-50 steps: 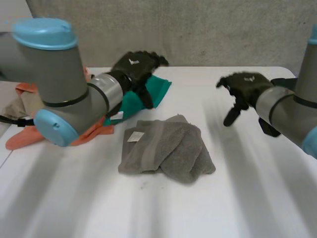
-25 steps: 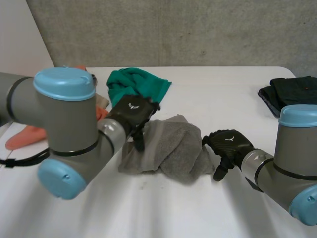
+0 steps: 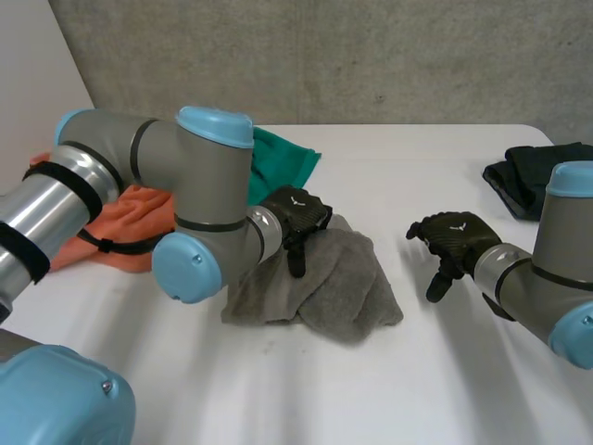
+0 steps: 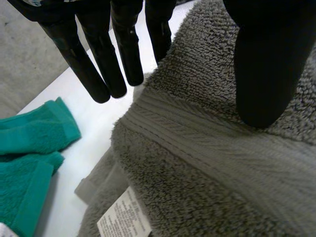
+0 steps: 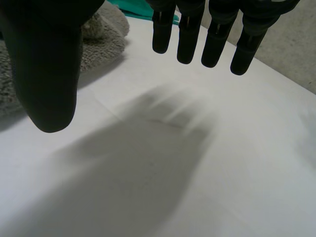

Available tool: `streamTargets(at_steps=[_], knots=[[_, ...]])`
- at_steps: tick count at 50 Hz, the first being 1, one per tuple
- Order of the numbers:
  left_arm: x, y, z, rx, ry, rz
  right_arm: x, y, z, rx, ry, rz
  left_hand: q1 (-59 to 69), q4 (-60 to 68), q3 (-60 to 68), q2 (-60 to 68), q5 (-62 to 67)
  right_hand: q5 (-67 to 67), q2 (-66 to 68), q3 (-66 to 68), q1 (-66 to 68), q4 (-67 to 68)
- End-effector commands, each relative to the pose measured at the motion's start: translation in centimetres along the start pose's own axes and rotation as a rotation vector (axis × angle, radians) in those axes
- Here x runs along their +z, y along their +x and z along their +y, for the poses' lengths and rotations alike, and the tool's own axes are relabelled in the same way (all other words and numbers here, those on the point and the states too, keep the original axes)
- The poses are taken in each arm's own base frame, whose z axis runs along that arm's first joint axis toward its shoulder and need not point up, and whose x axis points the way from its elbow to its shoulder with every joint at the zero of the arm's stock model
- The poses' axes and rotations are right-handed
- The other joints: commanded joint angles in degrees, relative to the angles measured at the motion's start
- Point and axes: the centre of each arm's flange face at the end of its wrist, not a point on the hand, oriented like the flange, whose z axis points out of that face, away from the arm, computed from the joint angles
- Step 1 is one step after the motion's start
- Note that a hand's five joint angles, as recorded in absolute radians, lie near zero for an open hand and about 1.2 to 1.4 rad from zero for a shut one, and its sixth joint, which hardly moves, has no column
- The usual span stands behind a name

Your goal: Fold the laundry.

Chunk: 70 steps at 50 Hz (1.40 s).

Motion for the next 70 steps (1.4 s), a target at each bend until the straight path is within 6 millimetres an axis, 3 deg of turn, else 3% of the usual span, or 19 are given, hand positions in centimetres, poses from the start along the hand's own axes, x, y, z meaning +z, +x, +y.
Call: streamTargets(at_steps=[1,3,10,19,25,26,28,30,33,37,38,42,46,49,52,57,62,67,70], knots=[[1.0,0.3,-0.1,0.032,0.063,-0.016,1.5,1.1,-0.3,-0.007,0.005,0.004,34.17,34.78,34.94,34.94,34.96,-0.99,-0.57,-0.82,-0.61,-0.43],[0.8,0.4,-0.3,0.035,0.065,-0.009,1.9,1.5,-0.6,-0.01,0.017,0.008,45.95,46.56,46.73,46.73,46.74,-5.36,-4.94,-5.19,-4.98,-4.8],[-3.9,-1.3,-3.2,0.16,0.019,-0.1,4.4,2.6,-2.6,-0.09,0.112,-0.075,45.99,46.61,46.77,46.77,46.79,-11.11,-10.68,-10.93,-10.72,-10.54],[-13.7,-1.8,-7.6,0.31,0.09,-0.156,6.1,-1.7,-4.3,-0.121,0.147,-0.425,45.99,46.61,46.77,46.77,46.79,-11.11,-10.68,-10.93,-10.72,-10.54],[-16.6,-1.9,-8.8,0.381,0.134,-0.185,7.1,-5.2,-3.6,-0.119,0.102,-0.517,45.99,46.61,46.77,46.77,46.79,-11.11,-10.68,-10.93,-10.72,-10.54],[-16.9,-2.1,-9.0,0.396,0.141,-0.199,7.2,-5.8,-3.5,-0.124,0.097,-0.527,45.99,46.61,46.77,46.77,46.79,-8.12,-7.7,-7.94,-7.74,-7.55],[-16.9,-2.4,-9.1,0.408,0.148,-0.215,7.5,-6.5,-3.7,-0.139,0.105,-0.52,45.99,46.61,46.77,46.77,46.79,20.05,20.48,20.23,20.44,20.62],[-16.7,-3.3,-9.3,0.427,0.158,-0.245,8.1,-5.5,-4.8,-0.148,0.146,-0.449,45.99,46.61,46.77,46.77,46.79,58.64,59.06,58.81,59.02,59.2],[-16.3,-4.3,-10.1,0.456,0.193,-0.292,8.8,-3.0,-7.3,-0.141,0.239,-0.307,45.99,46.61,46.77,46.77,46.79,58.89,59.32,59.07,59.28,59.46],[-15.9,-6.9,-13.7,0.504,0.375,-0.448,7.8,2.7,-13.3,-0.036,0.442,-0.021,45.99,46.61,46.77,46.77,46.79,58.89,59.32,59.07,59.28,59.46],[-16.0,-8.3,-15.6,0.511,0.467,-0.535,6.6,4.9,-15.7,0.011,0.529,0.075,45.99,46.61,46.77,46.77,46.79,58.89,59.32,59.07,59.28,59.46],[-17.6,-11.1,-19.8,0.492,0.692,-0.73,2.4,8.3,-20.2,0.041,0.692,0.222,45.99,46.61,46.77,46.77,46.79,58.89,59.32,59.07,59.28,59.46],[-18.9,-12.1,-21.7,0.456,0.812,-0.806,-1.1,8.7,-21.2,0.008,0.7,0.241,45.99,46.61,46.77,46.77,46.79,58.89,59.32,59.07,59.28,59.46],[-18.5,-11.7,-20.7,0.4,0.779,-0.763,-2.9,7.9,-20.5,-0.025,0.673,0.205,45.99,46.61,46.77,46.77,46.79,58.89,59.32,59.07,59.28,59.46],[-15.8,-10.6,-16.8,0.321,0.639,-0.649,-3.4,6.7,-18.9,-0.062,0.641,0.133,45.99,46.61,46.77,46.77,46.79,58.89,59.32,59.07,59.28,59.46],[-12.6,-8.3,-10.8,0.24,0.455,-0.515,-1.8,4.9,-14.0,-0.09,0.498,0.023,45.99,46.61,46.77,46.77,46.79,58.89,59.32,59.07,59.28,59.46],[-10.0,-5.6,-3.9,0.15,0.267,-0.404,0.8,2.4,-6.8,-0.144,0.267,-0.057,45.99,46.61,46.77,46.77,46.79,56.86,57.29,57.04,57.24,57.43],[-9.2,-4.1,-0.5,0.087,0.198,-0.366,1.8,0.8,-1.4,-0.219,0.085,-0.117,45.99,46.61,46.77,46.77,46.79,33.54,33.96,33.72,33.92,34.1],[-9.4,-4.0,-0.4,0.07,0.201,-0.363,1.6,1.0,-0.8,-0.238,0.04,-0.114,45.99,46.61,46.77,46.77,46.79,15.38,15.8,15.55,15.76,15.94]])
